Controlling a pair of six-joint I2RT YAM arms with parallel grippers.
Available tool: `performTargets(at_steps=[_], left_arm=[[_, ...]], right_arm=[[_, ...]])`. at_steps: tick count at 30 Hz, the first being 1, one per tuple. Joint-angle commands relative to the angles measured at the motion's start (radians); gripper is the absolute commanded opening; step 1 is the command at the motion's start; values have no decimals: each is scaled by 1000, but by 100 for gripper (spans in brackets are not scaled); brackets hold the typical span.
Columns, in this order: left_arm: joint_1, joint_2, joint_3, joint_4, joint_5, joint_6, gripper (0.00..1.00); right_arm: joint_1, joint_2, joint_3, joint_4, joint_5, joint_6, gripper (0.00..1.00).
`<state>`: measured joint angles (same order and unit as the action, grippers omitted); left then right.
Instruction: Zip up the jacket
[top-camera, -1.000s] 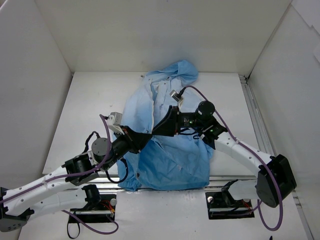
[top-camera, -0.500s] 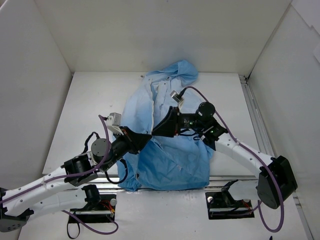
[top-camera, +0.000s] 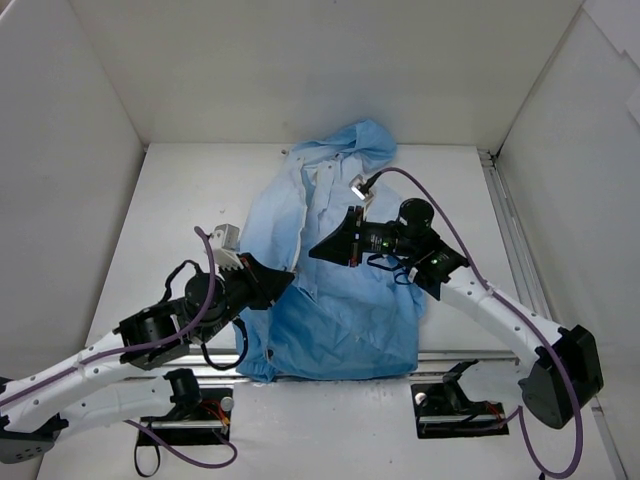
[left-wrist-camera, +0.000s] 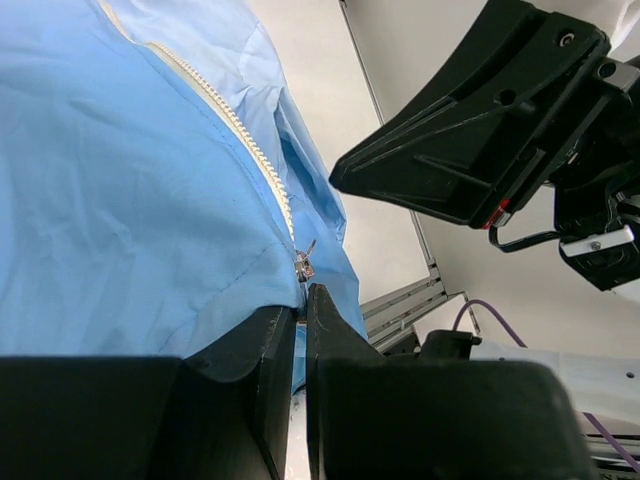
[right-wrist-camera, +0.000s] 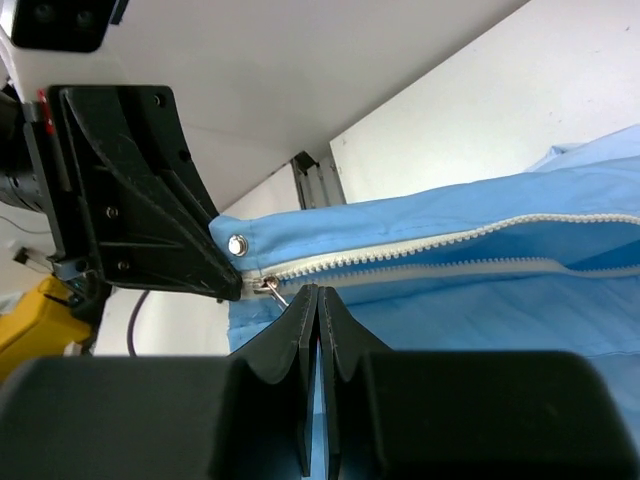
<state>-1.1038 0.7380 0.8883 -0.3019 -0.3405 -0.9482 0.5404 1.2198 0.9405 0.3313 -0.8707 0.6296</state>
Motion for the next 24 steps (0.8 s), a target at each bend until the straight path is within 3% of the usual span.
performTargets(at_steps=[1, 3, 6, 15, 24], left_arm=[[1, -15, 64, 52, -5, -8, 0], [1, -28, 49, 78, -6, 0, 0], [1, -40, 28, 110, -2, 5, 0], [1, -37, 14, 159, 8, 22, 0], [1, -23, 9, 202, 23, 25, 0]], right_arm=[[15, -25, 51, -48, 42, -85, 0], [7, -6, 12, 41, -2, -18, 0], [3, 7, -20, 139, -53, 56, 8], [1, 6, -28, 221, -139, 105, 31], [9, 9, -23, 253, -163, 119, 31]])
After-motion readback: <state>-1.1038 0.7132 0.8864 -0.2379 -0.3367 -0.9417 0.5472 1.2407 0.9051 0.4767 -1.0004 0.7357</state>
